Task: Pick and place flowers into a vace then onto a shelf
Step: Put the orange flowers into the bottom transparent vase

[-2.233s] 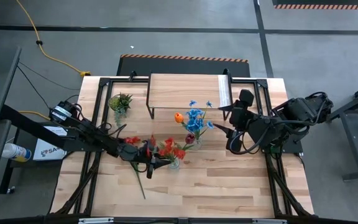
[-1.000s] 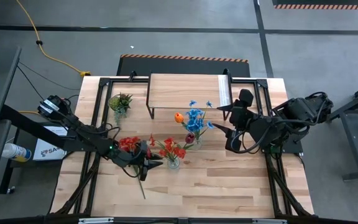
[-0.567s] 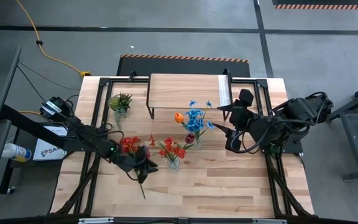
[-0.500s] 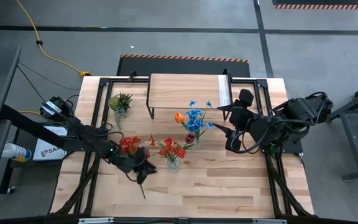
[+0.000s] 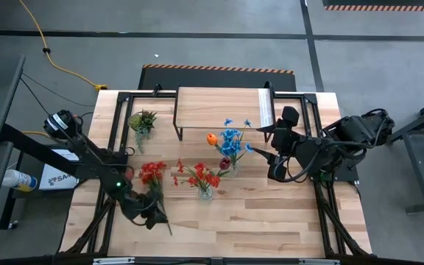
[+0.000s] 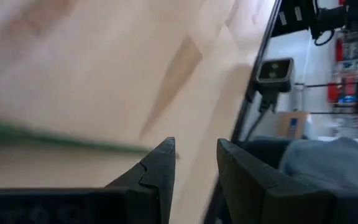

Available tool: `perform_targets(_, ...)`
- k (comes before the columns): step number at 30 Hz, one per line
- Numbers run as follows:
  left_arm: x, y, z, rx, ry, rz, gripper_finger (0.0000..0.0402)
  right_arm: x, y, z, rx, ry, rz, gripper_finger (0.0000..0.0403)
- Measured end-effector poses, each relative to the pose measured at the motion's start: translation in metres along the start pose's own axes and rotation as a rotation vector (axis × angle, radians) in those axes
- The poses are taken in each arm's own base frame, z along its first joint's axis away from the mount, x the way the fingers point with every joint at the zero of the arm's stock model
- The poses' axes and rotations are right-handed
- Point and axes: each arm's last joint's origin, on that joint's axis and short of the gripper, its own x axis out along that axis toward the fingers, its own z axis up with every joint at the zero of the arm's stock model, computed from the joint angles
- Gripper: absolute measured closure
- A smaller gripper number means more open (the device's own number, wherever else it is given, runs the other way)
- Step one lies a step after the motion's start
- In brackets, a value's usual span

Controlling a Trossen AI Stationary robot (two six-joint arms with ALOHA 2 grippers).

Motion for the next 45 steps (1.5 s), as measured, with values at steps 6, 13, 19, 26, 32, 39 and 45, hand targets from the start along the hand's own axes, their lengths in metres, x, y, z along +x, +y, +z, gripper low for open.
perform_targets(6, -0.007, -0.001, -0.014, -0.225, 0.050, -0.001, 0.0250, 0.000, 0.000, 0.000, 0.000, 0.001, 0.002, 0.0158)
perform_targets(13, -0.009, 0.005, -0.018, -0.502, 0.071, 0.076, 0.0250, 0.000, 0.000, 0.000, -0.041, 0.000, 0.002, 0.0158)
perform_targets(19, -0.013, -0.005, -0.013, -0.548, -0.065, 0.190, 0.0250, 0.000, 0.001, 0.000, -0.046, 0.006, 0.023, 0.0158)
perform_targets(26, -0.044, -0.044, 0.001, -0.517, -0.188, 0.450, 0.0250, 0.000, 0.001, -0.001, -0.064, 0.011, 0.026, 0.0158)
perform_targets(32, -0.061, -0.072, 0.023, -0.521, -0.274, 0.530, 0.0250, 0.000, 0.001, -0.001, -0.065, 0.011, 0.026, 0.0158)
perform_targets(39, -0.047, -0.072, 0.042, -0.553, -0.259, 0.600, 0.0250, 0.000, 0.001, -0.001, -0.063, 0.012, 0.032, 0.0158)
perform_targets(45, -0.025, -0.063, 0.038, -0.602, -0.216, 0.710, 0.0250, 0.000, 0.001, -0.001, -0.065, 0.015, 0.043, 0.0158)
